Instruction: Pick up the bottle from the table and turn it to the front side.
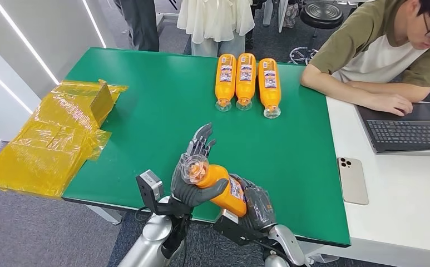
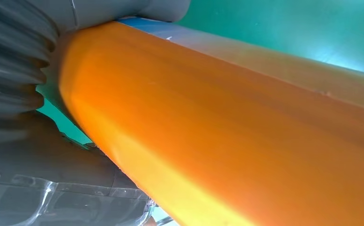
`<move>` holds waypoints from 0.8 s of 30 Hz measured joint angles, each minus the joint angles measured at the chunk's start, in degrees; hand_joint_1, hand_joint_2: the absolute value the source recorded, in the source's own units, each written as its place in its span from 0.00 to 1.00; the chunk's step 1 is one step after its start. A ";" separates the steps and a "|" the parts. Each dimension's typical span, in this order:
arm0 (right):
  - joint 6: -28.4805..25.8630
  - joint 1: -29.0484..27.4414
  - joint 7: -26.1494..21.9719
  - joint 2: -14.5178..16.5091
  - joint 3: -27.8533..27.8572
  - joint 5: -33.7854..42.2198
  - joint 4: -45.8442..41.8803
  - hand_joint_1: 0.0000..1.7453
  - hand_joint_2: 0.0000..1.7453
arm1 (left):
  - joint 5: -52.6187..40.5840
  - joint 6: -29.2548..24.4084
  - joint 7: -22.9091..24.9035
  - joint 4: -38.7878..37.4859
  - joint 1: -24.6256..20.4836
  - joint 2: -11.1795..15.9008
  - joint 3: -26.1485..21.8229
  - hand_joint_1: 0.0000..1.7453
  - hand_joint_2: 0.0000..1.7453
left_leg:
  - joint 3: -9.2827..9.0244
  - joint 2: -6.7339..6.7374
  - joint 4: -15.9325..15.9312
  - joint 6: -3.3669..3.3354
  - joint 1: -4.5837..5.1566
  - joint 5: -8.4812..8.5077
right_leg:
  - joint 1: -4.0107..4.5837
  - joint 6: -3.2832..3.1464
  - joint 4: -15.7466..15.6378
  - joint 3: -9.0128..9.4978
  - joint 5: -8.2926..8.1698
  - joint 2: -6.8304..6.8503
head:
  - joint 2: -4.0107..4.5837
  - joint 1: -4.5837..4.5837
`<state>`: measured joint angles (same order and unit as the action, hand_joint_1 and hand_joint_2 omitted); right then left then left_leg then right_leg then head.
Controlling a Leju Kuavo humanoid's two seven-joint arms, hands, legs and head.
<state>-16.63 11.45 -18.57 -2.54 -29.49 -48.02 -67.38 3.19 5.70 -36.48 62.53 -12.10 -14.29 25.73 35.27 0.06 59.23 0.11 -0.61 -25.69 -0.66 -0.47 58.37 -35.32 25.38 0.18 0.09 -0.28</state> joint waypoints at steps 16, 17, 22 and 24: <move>-1.19 0.35 -0.13 -0.28 0.00 -0.60 -0.45 1.00 1.00 | -0.81 0.24 0.97 0.03 0.00 0.00 -0.04 1.00 1.00 | 0.00 0.00 0.00 0.00 0.00 0.00 | 0.00 0.00 0.00 0.00 0.00 0.00 | 0.00 0.00; -1.42 0.29 -0.01 -0.28 0.04 -0.72 -0.65 1.00 1.00 | -0.67 0.19 0.96 0.04 0.00 0.00 -0.04 1.00 1.00 | 0.00 0.00 0.00 0.00 0.00 0.00 | 0.00 0.00 0.00 0.00 0.00 0.00 | 0.00 0.00; -3.19 -0.30 0.09 -0.28 0.14 -1.63 -1.58 0.96 1.00 | -0.15 -0.11 0.86 0.25 0.00 0.00 -0.04 1.00 1.00 | 0.00 0.00 0.00 0.00 0.00 0.00 | 0.00 0.00 0.00 0.01 0.00 0.00 | 0.00 -0.01; -4.81 -0.68 -0.14 -0.27 0.14 -1.83 -1.85 0.66 1.00 | 0.10 -0.33 0.83 0.44 0.01 0.00 -0.04 1.00 1.00 | 0.00 -0.01 0.00 0.00 0.00 0.00 | 0.00 0.00 0.00 0.01 0.00 0.01 | 0.00 -0.01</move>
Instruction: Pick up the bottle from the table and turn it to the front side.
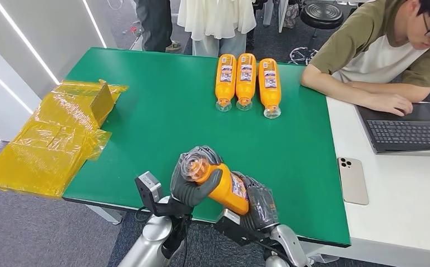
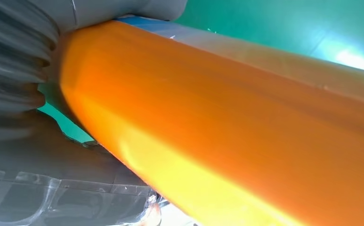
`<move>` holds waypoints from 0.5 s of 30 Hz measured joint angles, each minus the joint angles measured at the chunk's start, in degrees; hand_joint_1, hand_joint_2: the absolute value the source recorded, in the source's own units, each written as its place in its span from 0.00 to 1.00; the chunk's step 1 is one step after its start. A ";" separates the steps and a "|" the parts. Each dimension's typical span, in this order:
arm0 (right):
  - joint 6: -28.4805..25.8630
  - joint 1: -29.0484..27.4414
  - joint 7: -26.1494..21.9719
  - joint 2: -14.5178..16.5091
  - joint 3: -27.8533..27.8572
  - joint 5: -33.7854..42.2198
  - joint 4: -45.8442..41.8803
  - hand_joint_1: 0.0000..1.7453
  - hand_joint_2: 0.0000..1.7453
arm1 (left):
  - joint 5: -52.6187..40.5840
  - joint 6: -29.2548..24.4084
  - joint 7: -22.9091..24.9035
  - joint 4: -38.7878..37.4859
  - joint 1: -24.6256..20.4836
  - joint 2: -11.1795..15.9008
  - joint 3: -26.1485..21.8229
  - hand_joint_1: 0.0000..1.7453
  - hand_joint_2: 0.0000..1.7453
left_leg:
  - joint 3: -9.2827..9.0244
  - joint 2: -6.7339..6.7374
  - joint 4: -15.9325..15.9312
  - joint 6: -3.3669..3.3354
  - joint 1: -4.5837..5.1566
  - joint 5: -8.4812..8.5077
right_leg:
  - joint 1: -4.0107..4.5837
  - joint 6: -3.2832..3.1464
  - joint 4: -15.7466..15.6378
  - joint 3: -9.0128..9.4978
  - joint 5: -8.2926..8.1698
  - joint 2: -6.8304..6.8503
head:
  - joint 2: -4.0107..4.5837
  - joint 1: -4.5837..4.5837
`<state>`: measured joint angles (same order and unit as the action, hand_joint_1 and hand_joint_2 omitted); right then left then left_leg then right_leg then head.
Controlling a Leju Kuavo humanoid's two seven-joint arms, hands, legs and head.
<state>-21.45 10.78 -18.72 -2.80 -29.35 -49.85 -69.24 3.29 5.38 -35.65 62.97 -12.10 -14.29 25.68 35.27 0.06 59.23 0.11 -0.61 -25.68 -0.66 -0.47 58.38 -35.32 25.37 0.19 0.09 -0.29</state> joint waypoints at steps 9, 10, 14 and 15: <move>-11.77 -2.82 -4.68 1.70 -0.19 4.73 -3.53 0.00 1.00 | -2.58 -4.36 0.86 3.27 0.02 0.18 0.00 1.00 1.00 | 0.01 0.00 -0.01 0.00 -0.01 0.00 | 0.01 0.00 0.01 -0.01 0.00 0.01 | 0.00 0.01; -13.41 -3.14 -6.12 1.93 -0.20 7.01 -4.16 0.00 1.00 | -2.86 -4.94 1.12 3.90 0.00 0.26 -0.01 1.00 1.00 | 0.01 0.00 -0.01 0.00 -0.01 0.00 | 0.01 0.00 0.01 0.00 0.00 0.02 | 0.00 0.01; -17.50 -4.54 -11.73 2.64 -0.52 15.00 -6.79 0.00 1.00 | -3.82 -7.23 1.74 5.72 -0.54 0.82 -0.25 1.00 1.00 | 0.02 0.00 -0.01 0.00 -0.01 0.00 | 0.01 0.00 0.02 0.00 0.00 0.01 | 0.00 0.00; -17.60 -4.81 -12.29 2.78 -0.65 15.60 -7.29 0.00 1.00 | -3.96 -7.51 1.84 6.00 -0.72 0.95 -0.34 1.00 1.00 | 0.02 0.00 -0.01 0.00 -0.01 0.00 | 0.01 0.00 0.02 0.00 0.00 0.02 | 0.00 0.00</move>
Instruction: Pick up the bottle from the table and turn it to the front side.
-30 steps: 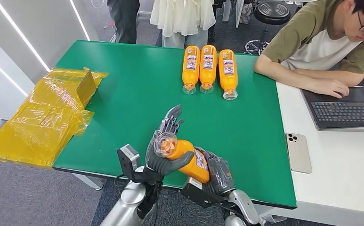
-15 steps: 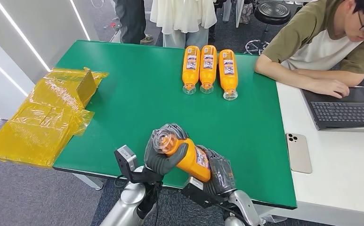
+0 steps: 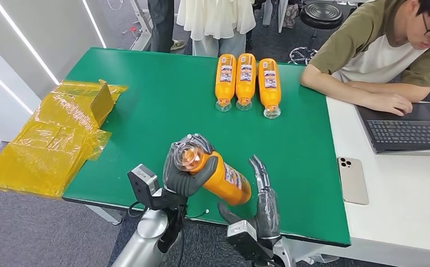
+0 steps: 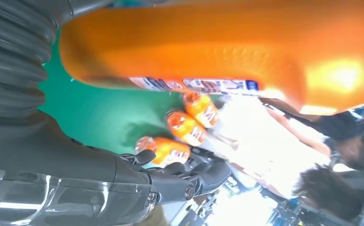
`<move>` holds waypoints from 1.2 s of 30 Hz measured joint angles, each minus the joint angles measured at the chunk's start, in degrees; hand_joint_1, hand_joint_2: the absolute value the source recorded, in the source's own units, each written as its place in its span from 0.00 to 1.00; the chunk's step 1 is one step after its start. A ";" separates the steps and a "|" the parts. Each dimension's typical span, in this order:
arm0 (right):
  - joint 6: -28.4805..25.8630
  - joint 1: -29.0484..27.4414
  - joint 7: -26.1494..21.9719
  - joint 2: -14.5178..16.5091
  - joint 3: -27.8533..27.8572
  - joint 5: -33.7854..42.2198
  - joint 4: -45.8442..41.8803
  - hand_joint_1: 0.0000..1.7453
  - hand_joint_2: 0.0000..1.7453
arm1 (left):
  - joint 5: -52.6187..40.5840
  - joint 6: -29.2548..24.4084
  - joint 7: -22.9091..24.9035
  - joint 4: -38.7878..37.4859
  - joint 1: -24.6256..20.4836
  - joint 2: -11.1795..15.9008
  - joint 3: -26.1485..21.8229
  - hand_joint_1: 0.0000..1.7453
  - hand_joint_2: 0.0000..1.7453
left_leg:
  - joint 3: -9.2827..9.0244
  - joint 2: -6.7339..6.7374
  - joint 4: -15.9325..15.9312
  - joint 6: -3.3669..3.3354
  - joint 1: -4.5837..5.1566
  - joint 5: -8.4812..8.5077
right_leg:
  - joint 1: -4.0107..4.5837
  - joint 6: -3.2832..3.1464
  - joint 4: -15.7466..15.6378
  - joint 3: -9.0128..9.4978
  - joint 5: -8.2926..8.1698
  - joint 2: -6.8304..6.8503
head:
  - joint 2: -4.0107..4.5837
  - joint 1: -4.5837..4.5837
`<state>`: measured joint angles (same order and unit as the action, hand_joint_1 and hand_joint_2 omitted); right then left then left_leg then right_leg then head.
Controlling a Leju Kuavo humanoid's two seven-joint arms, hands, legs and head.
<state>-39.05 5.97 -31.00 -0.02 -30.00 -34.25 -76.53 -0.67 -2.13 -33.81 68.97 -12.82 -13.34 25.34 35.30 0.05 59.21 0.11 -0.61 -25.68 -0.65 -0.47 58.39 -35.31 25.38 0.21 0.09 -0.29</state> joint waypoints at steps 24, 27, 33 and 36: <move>-0.10 -8.28 -8.68 2.86 6.03 2.16 -14.44 0.00 1.00 | -29.63 -22.11 7.96 -0.44 -5.26 13.32 -4.07 1.00 1.00 | -0.02 0.00 0.00 0.03 -0.02 0.02 | 0.02 -0.02 0.01 -0.01 0.01 0.00 | 0.00 -0.01; -0.10 -12.23 -8.62 2.56 8.62 1.77 -17.49 0.00 1.00 | -39.30 -27.65 12.12 -4.30 -8.96 18.26 -4.42 1.00 1.00 | -0.04 0.01 -0.02 0.05 -0.05 0.03 | 0.06 -0.07 0.04 -0.02 0.04 -0.01 | 0.00 -0.01; -0.10 -18.02 -8.81 1.91 12.24 2.04 -21.95 0.00 1.00 | -53.74 -31.81 16.52 -15.55 -17.82 28.75 -4.92 1.00 1.00 | -0.07 0.18 -0.04 0.12 -0.09 0.07 | 0.11 -0.17 0.11 -0.09 0.00 -0.18 | 0.00 -0.01; -0.10 -19.22 -8.88 1.90 12.90 1.87 -23.24 0.00 1.00 | -59.61 -31.59 19.08 -22.05 -21.63 31.58 -4.82 1.00 1.00 | -0.06 0.19 -0.04 0.15 -0.09 0.10 | 0.11 -0.18 0.11 -0.10 0.01 -0.18 | 0.00 -0.02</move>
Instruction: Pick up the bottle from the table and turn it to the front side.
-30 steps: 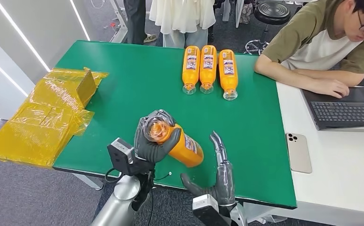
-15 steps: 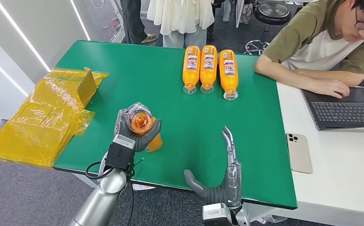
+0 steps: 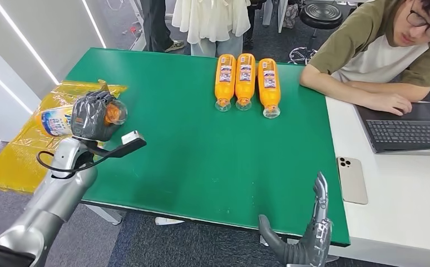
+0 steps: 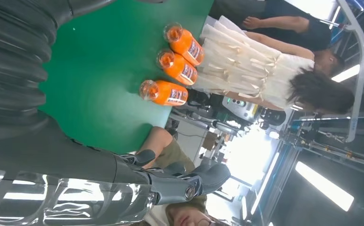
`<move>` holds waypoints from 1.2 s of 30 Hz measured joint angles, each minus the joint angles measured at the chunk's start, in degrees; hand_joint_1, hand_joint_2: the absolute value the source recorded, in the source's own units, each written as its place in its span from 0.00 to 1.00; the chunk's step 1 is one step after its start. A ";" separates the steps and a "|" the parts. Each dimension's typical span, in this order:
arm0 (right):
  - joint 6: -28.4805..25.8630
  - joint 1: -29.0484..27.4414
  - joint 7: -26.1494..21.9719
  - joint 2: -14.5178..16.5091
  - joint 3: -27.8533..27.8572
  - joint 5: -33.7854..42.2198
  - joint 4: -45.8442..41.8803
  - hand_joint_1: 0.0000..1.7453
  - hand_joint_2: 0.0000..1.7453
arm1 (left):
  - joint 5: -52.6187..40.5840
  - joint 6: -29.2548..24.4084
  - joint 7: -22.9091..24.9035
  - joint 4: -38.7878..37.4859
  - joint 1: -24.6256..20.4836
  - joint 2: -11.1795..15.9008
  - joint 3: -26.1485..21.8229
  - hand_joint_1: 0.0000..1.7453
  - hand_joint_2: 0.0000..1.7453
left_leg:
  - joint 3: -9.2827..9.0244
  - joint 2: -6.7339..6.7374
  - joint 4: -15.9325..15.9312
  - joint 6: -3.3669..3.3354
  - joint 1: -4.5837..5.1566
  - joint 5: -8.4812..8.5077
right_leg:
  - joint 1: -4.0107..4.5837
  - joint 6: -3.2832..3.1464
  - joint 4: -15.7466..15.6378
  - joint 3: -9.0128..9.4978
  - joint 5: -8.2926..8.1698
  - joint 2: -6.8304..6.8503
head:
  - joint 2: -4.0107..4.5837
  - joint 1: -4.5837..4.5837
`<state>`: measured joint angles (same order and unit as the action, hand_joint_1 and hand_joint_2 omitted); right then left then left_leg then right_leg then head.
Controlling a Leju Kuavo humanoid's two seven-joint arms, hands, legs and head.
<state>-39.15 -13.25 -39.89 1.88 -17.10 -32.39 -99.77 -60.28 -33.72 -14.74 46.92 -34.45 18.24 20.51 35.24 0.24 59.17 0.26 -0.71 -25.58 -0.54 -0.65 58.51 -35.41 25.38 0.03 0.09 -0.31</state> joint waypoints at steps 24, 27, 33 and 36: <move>0.00 -0.98 -0.07 -0.93 -0.01 1.62 -0.43 0.00 1.00 | -23.70 15.25 -3.13 -25.35 -13.71 1.21 13.55 1.00 1.00 | 0.02 0.03 0.00 0.01 0.02 0.00 | -0.01 -0.05 -0.02 0.00 -0.04 -0.03 | 0.00 -0.01; 0.00 -0.81 -0.07 -0.99 -0.31 2.30 0.26 0.00 1.00 | -23.76 16.66 -3.44 -26.37 -13.41 1.34 14.37 1.00 1.00 | 0.03 0.03 -0.01 0.02 0.02 -0.01 | -0.01 -0.05 -0.02 0.00 -0.04 -0.03 | 0.00 0.00; 0.00 0.05 0.36 -1.23 -0.99 2.52 1.53 0.00 1.00 | -20.09 18.21 -3.56 -27.82 -10.70 1.32 14.44 1.00 1.00 | 0.03 0.03 -0.01 0.04 0.02 -0.02 | -0.01 -0.05 -0.03 0.00 -0.04 -0.03 | 0.00 -0.01; 0.00 0.18 0.31 -1.63 -1.25 3.21 1.92 0.00 1.00 | -17.83 18.51 -4.08 -28.31 -8.80 1.17 13.97 1.00 1.00 | 0.03 0.02 -0.01 0.05 0.03 -0.03 | -0.02 -0.04 -0.04 0.00 -0.04 -0.03 | 0.00 0.00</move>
<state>-39.15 -13.07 -39.58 0.25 -18.35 -29.18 -97.85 -78.12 -15.21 -18.82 18.61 -43.24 19.41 34.48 35.27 0.26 59.16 0.31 -0.68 -25.61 -0.56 -0.69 58.46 -35.42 25.35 0.00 0.09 -0.31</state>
